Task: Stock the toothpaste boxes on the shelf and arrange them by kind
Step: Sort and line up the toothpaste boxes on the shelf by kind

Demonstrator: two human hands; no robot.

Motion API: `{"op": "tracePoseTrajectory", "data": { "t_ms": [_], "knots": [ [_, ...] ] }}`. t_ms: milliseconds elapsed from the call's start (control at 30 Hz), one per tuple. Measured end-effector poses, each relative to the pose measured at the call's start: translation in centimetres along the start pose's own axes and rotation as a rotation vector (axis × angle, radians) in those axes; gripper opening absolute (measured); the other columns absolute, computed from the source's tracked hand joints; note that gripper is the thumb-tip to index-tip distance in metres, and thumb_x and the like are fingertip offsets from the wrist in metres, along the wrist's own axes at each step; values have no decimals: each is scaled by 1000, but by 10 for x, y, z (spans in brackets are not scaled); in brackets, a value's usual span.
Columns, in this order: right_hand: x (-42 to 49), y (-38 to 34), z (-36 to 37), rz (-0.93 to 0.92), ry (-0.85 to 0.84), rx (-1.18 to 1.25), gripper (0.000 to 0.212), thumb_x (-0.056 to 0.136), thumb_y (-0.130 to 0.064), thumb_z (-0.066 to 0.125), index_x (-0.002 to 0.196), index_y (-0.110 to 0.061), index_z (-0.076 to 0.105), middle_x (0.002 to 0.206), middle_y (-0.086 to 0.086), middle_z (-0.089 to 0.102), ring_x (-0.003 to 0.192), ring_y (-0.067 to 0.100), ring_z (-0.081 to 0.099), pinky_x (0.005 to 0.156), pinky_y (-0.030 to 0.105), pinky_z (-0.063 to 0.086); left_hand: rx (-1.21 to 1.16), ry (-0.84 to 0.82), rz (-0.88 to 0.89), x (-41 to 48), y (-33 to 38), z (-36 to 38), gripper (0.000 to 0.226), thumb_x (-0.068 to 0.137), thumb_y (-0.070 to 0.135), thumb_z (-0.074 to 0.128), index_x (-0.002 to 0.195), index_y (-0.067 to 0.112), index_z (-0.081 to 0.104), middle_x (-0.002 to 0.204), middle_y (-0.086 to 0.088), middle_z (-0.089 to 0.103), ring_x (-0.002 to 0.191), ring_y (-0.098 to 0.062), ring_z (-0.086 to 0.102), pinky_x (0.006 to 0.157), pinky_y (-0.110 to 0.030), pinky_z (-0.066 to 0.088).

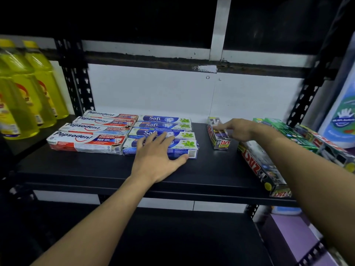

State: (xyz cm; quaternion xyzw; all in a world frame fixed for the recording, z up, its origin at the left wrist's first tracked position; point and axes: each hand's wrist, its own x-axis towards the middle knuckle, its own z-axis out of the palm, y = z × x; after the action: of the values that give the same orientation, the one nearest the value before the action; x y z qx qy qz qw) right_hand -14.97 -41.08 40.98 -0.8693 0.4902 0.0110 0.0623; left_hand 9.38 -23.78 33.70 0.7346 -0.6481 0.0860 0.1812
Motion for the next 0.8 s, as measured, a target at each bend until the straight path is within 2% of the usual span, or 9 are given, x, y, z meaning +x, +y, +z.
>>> {"op": "tracePoseTrajectory", "data": {
  "t_ms": [100,167,267,333,433,633,800],
  "knots": [
    [-5,5,1,-31,-40,-35,66,96,-3,45,148,-43,36,156,-5,36,142,23,36,112,33,31,1,-1,1,0,0,0,86,81,87,29,151,38,33,162,12,26,150,-15,16,120,-43,12],
    [-9,7,-1,-33,-49,-32,63,96,-14,59,149,-38,36,157,-6,34,144,21,32,113,33,29,-2,-3,-2,-1,0,-1,85,81,87,30,151,38,33,162,12,27,150,-15,16,120,-43,12],
    [-13,2,-8,13,17,-67,63,85,-49,70,142,-36,49,148,-5,48,136,24,42,101,31,34,-1,-11,-4,0,0,-1,85,81,87,29,151,39,32,162,12,26,150,-15,16,120,-43,11],
    [-14,-1,-7,49,122,-39,64,75,-59,75,132,-34,61,137,-3,60,127,24,51,98,33,42,-2,-16,-6,0,1,-1,85,81,87,29,151,39,32,162,12,26,150,-15,16,120,-42,11],
    [-12,-8,3,96,231,34,65,70,-63,76,124,-28,68,128,4,64,120,26,55,94,35,47,-3,-21,-10,0,1,-2,84,82,86,30,152,39,32,162,12,25,151,-15,15,120,-43,11],
    [10,-29,24,196,319,13,57,81,-63,65,112,-14,65,115,12,64,109,30,55,80,35,46,-11,-21,-12,-1,1,-2,84,82,86,30,152,40,33,162,12,26,150,-15,15,120,-42,11],
    [31,-46,41,290,449,3,54,89,-58,54,112,-11,62,115,16,64,110,35,55,84,36,44,-11,-20,-9,-1,0,-2,84,81,86,30,151,40,33,162,12,26,151,-15,15,120,-42,10]
  ]
}}
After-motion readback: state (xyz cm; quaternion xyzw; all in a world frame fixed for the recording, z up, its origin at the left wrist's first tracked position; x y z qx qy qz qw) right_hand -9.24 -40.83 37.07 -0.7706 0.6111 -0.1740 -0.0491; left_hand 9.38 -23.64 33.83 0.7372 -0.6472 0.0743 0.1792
